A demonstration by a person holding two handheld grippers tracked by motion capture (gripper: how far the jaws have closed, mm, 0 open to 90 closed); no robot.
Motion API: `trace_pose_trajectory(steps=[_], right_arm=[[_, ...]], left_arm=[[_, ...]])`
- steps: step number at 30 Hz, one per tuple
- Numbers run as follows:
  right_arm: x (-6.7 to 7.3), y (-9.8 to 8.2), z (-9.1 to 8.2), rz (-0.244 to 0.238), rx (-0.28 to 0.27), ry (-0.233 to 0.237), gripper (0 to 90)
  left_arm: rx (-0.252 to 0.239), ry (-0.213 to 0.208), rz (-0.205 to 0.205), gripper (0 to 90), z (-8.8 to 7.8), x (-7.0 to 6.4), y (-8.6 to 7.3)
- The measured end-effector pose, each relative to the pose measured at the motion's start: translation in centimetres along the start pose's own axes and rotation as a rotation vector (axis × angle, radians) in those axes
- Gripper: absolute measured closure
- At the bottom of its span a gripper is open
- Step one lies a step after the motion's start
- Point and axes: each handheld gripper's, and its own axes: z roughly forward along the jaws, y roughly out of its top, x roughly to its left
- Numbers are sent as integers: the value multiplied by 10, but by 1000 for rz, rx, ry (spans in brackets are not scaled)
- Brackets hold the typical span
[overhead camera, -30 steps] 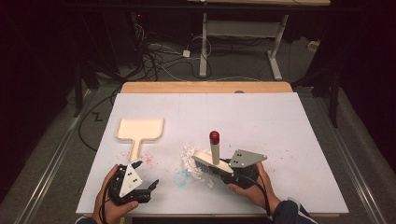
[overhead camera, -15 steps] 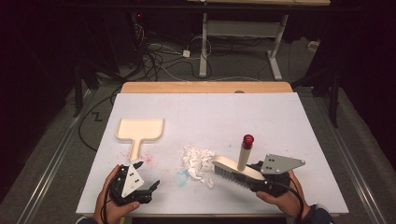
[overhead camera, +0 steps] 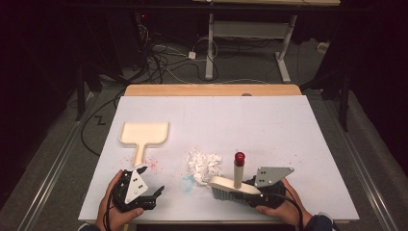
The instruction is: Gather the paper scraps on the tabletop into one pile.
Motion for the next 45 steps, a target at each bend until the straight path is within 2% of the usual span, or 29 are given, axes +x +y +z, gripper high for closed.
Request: trace_pose_trajectory(steps=[4,6,12,16,19,24,26,30,32,36,39,44,45], right_arm=[[-15,6,13,-18,-5,-39,681],[-20,11,20,-18,-9,-39,681],[-28,22,28,-24,-46,-80,681],[-27,23,17,-18,-64,-74,681],[-25,22,2,-13,-74,-70,681],[-21,13,-30,28,-57,-47,680],[-20,6,-43,62,-50,-52,680],[-24,-8,-62,147,6,-51,680],[-26,-14,-69,182,12,-47,680],[-37,-25,-79,272,98,-66,680],[-51,-33,-81,362,130,-56,681],[-81,-39,-78,459,175,-12,679],[-87,-39,-77,459,200,-26,677]], left_arm=[[0,-3,4,170,0,0,0],[2,-3,5,170,1,0,0],[3,-5,6,170,1,0,0],[-2,-1,4,170,0,0,0],[-1,0,6,170,-1,-1,-1],[-1,3,5,170,-2,-1,-1],[2,6,8,170,-2,-1,0],[1,12,11,170,-2,-1,0],[1,15,11,170,-2,-1,0],[4,19,14,170,-1,-1,1],[8,13,16,170,1,-1,1],[16,5,24,170,3,-1,2],[17,4,26,170,4,-1,3]])
